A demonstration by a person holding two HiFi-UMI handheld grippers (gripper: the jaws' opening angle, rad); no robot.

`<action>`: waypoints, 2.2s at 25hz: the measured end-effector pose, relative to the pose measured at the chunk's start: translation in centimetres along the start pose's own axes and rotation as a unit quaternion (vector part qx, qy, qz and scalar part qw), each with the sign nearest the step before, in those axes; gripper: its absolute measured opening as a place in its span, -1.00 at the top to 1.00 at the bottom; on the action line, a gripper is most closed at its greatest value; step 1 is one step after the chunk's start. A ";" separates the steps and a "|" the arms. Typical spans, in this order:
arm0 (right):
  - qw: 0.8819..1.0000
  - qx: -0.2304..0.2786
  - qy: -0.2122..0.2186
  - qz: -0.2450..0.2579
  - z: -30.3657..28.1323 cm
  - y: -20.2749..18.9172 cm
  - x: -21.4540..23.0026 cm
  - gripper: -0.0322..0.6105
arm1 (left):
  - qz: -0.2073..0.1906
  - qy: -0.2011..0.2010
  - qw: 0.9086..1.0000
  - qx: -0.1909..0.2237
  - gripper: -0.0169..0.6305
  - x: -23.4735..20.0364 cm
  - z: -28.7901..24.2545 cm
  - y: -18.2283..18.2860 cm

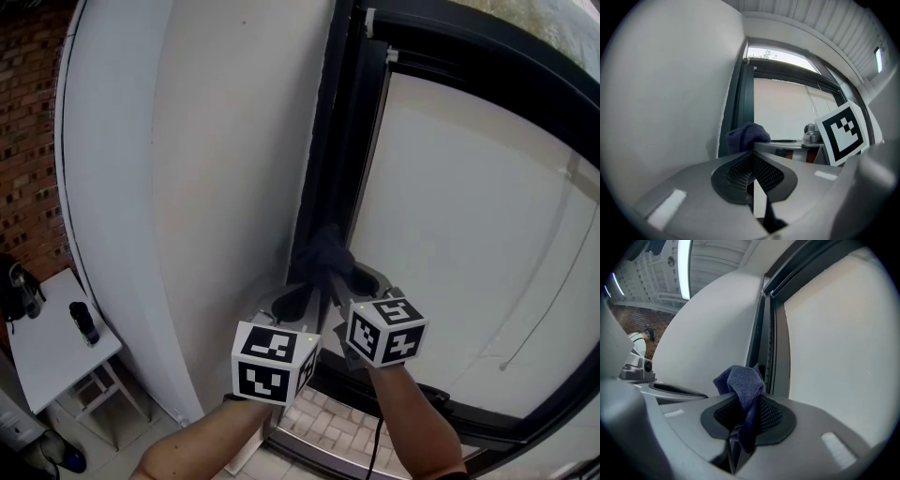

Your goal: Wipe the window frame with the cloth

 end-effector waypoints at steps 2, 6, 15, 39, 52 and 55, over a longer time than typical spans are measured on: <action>1.000 0.003 0.002 0.005 -0.3 1.0 0.1 0.65 | 0.000 0.005 1.000 0.005 0.97 -0.4 -0.2 0.8; 1.000 0.011 0.003 0.012 -0.6 3.0 0.6 0.65 | 0.008 0.019 1.000 0.020 0.97 -1.0 -0.7 2.4; 0.998 0.036 -0.003 0.049 -1.4 9.0 1.0 0.65 | -0.012 0.021 0.999 0.035 0.97 -0.7 -1.7 6.0; 0.994 0.086 -0.034 0.060 -2.4 19.0 2.2 0.65 | -0.048 0.004 0.995 0.088 0.97 0.0 -1.6 12.9; 0.991 0.116 -0.051 0.048 -3.1 26.1 3.3 0.65 | -0.059 -0.023 0.992 0.106 0.97 1.0 -1.4 16.6; 0.989 0.125 -0.063 0.054 -3.1 27.9 3.6 0.65 | -0.072 -0.027 0.991 0.113 0.97 1.2 -1.3 17.7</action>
Point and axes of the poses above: the fingertips, and each gripper's own axes: z backward along the fingers, x to its right, y out of its top, the point moved 6 cm from there along z, backward along the fingers, and after that the axes turned 8 degrees about -y, right-handed, at the moved point
